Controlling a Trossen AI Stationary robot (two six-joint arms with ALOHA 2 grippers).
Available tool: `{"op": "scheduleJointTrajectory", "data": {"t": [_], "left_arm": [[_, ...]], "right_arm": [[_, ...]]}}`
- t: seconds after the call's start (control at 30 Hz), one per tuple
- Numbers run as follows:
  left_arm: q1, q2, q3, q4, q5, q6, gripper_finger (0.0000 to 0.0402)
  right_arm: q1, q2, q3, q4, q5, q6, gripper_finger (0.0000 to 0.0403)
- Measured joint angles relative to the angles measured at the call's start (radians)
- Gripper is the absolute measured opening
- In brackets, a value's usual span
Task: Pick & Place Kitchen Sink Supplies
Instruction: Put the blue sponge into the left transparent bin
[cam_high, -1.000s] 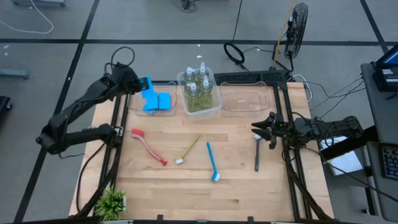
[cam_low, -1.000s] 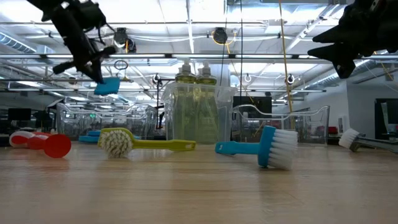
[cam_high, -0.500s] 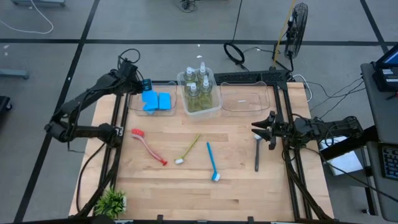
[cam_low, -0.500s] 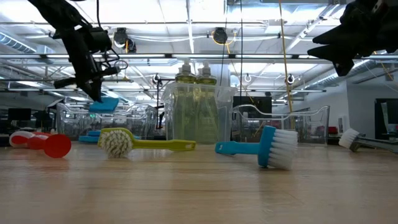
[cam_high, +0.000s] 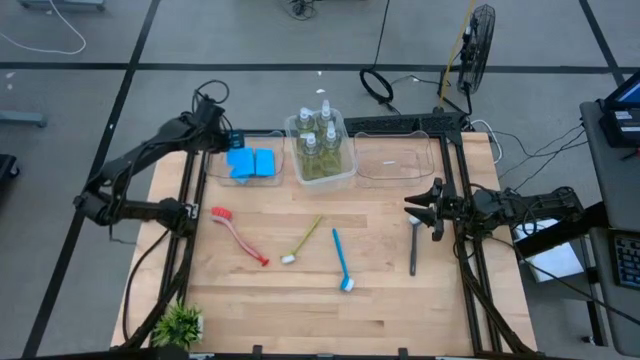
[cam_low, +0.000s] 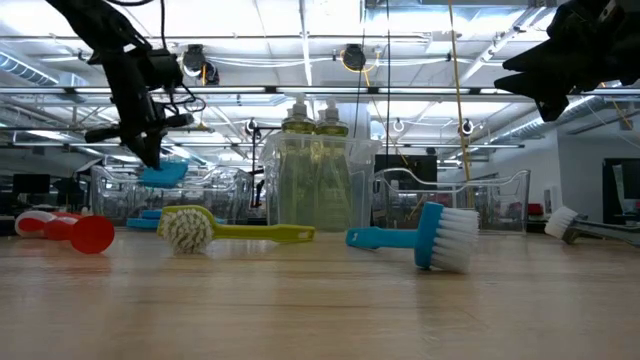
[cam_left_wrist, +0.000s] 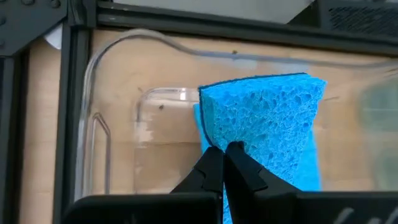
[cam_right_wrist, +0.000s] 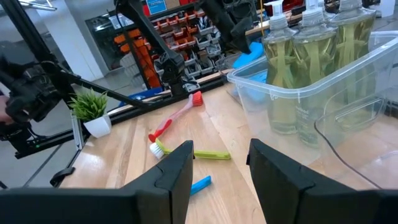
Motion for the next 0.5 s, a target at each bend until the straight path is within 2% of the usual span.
{"op": "scheduleJointTrajectory", "data": {"t": [0.17,0.5], "left_arm": [[-0.025,0.029,0.000,-0.008,-0.070,0.005,0.0000],[-0.029,0.032,0.000,-0.008,-0.081,-0.002,0.0009]], "right_arm": [[0.000,0.000,0.000,0.000,-0.001,0.000,0.0142],[0.000,0.000,0.000,-0.002,-0.001,-0.008,0.0142]]}}
